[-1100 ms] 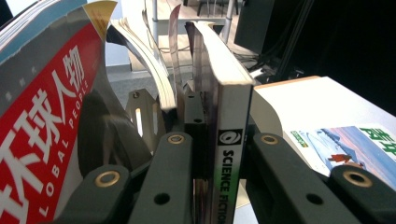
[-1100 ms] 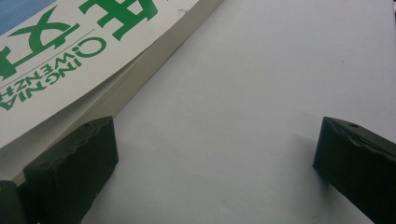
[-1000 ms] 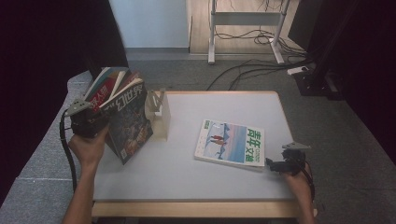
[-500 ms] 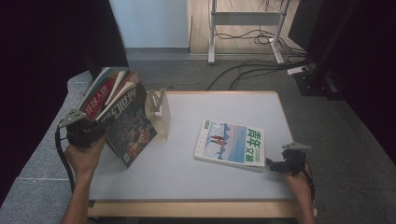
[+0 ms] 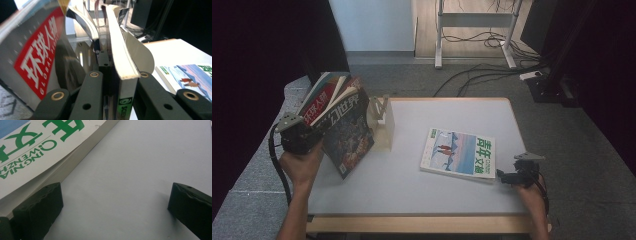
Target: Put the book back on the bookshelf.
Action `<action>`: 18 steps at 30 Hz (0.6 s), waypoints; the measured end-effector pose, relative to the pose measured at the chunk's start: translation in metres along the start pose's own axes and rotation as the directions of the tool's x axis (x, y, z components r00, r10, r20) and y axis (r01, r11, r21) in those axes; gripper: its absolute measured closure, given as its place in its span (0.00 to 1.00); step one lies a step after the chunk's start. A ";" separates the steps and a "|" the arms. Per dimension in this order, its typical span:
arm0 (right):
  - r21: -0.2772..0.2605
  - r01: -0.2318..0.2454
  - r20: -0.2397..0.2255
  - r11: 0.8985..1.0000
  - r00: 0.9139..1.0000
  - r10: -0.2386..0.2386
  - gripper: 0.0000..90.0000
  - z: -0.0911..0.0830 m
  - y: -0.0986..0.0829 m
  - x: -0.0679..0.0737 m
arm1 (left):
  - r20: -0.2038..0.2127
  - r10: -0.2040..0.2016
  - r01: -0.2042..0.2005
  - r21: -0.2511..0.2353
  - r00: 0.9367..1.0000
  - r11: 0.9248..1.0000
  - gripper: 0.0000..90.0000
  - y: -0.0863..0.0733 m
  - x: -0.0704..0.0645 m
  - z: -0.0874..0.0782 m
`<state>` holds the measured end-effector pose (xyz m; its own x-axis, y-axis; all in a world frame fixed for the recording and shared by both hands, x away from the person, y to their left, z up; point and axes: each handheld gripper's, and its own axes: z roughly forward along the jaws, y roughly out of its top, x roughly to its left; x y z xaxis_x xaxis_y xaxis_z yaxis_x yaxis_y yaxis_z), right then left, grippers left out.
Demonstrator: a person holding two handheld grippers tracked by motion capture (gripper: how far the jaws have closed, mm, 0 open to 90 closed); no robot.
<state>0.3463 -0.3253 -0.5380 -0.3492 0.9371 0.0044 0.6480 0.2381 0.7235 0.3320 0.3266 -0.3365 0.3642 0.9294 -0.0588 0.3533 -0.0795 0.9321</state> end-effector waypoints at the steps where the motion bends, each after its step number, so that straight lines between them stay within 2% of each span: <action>1: 0.000 0.000 0.000 1.000 1.000 0.000 0.00 0.000 0.000 0.000 | 0.001 -0.003 0.003 -0.005 1.000 1.000 0.92 0.000 0.000 0.001; 6: 0.000 0.000 0.000 1.000 1.000 0.000 0.00 0.000 0.000 0.000 | -0.011 -0.010 0.010 -0.013 1.000 1.000 0.92 0.002 -0.002 0.008; 18: 0.000 0.000 0.000 1.000 1.000 0.000 0.00 0.000 0.000 0.000 | -0.032 0.013 -0.014 -0.021 0.999 1.000 0.92 0.002 -0.010 0.025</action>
<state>0.3463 -0.3254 -0.5380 -0.3495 0.9369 0.0042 0.6477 0.2383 0.7236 0.3506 0.3078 -0.3436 0.3415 0.9392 -0.0353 0.3305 -0.0848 0.9400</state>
